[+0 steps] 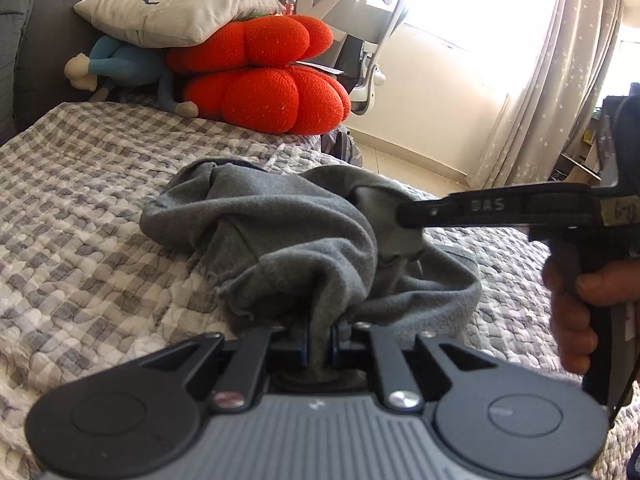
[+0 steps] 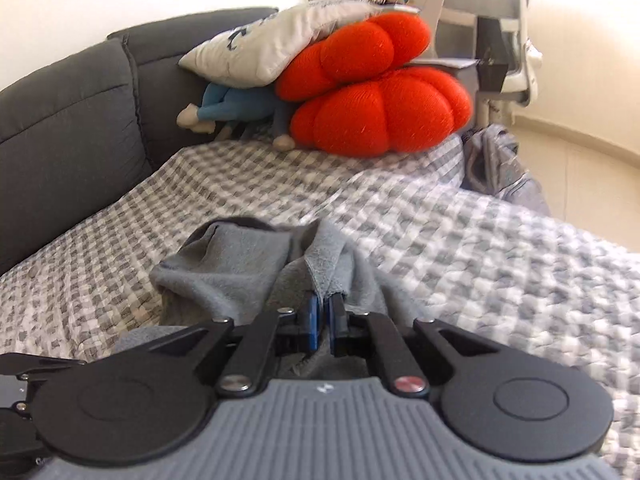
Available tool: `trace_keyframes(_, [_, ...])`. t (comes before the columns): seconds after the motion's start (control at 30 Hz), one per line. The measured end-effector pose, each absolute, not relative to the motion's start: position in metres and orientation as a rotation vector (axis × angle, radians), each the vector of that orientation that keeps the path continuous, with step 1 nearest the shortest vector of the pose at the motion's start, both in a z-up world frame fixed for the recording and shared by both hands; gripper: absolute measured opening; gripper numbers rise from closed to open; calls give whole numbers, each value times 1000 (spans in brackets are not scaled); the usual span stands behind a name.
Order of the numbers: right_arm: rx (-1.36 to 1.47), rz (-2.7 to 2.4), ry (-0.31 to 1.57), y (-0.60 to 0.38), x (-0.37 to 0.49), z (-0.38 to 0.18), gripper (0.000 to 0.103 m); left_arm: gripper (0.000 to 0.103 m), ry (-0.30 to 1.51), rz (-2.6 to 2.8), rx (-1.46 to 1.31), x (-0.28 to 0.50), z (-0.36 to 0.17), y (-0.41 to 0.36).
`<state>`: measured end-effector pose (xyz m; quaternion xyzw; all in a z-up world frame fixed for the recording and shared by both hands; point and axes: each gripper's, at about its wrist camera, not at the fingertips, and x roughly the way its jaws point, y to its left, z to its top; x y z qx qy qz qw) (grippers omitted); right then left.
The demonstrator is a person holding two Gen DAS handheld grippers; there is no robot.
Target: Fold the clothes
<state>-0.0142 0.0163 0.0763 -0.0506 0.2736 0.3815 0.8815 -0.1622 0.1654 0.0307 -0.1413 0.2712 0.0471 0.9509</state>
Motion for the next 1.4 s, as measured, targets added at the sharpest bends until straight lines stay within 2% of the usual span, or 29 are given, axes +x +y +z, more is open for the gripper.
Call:
trace_keyframes(0.07, [-88,734,483,-10,-22,96,3,9,533,111,-271,-164,38,169])
trace_keyframes(0.27, [-8,546,284,-98,-42,148,3,9,490,127,-283,-162,61,179])
trace_keyframes(0.63, [-97,-57,-40,-225,-111,206,3,9,426,55,-221,-149,95,164])
trace_keyframes(0.73, [-65,-90,18,-259,-108,198,4,9,439,-4,-157,-144,96,147])
trace_keyframes(0.93, [-99,-26,267,-259,-71,124,6,15,594,-73,-150,-135,61,132])
trace_keyframes(1.0, [-63,19,336,-258,-62,104,7,21,603,-65,-144,-138,56,135])
trace_keyframes(1.07, [-53,106,381,-246,-60,90,12,37,604,-57,-143,-144,56,139])
trace_keyframes(1.13, [-77,195,410,-226,-57,82,13,38,600,-60,-147,-150,58,143])
trace_keyframes(1.17, [-91,243,425,-214,-55,78,15,38,597,-65,-143,-154,59,144])
trace_keyframes(1.23, [-121,331,446,-193,-50,72,29,41,598,-69,-127,-160,61,144])
trace_keyframes(1.27, [-141,374,455,-181,-47,69,55,43,599,-70,-119,-162,61,144])
trace_keyframes(1.3, [-163,416,463,-169,-43,66,76,43,603,-74,-110,-164,61,145])
trace_keyframes(1.33, [-208,435,459,-156,-41,63,79,44,609,-75,-100,-165,61,146])
trace_keyframes(1.4, [-308,473,462,-133,-35,57,79,46,621,-64,-99,-164,59,151])
